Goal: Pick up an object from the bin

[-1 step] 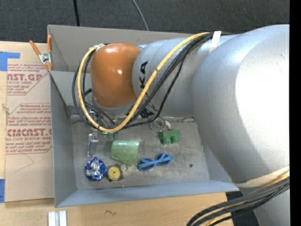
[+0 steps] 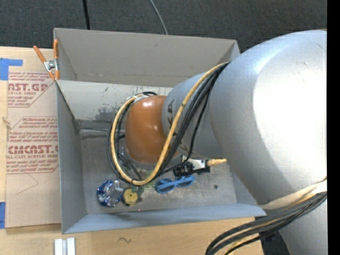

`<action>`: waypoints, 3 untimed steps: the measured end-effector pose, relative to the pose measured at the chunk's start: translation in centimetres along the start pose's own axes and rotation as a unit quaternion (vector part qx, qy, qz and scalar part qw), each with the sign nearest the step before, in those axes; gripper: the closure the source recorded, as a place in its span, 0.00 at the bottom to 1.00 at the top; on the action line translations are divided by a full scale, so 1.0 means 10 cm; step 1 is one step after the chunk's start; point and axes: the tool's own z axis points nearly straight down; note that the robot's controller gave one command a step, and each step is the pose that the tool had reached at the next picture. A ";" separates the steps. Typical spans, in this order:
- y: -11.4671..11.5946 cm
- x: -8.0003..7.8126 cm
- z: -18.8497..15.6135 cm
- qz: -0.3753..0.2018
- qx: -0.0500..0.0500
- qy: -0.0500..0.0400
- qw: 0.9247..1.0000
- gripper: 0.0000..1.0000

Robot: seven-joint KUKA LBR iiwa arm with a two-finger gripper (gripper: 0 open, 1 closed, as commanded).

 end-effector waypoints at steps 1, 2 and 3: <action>0.02 0.06 -0.01 -0.005 0.003 0.012 1.000 1.00; -0.03 -0.10 -1.79 -0.092 0.005 0.003 0.996 1.00; -0.49 -0.48 -0.70 0.038 0.007 0.006 0.999 1.00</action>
Offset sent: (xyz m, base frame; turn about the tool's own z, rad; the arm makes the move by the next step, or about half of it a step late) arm 0.0000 0.0000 0.0000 0.0000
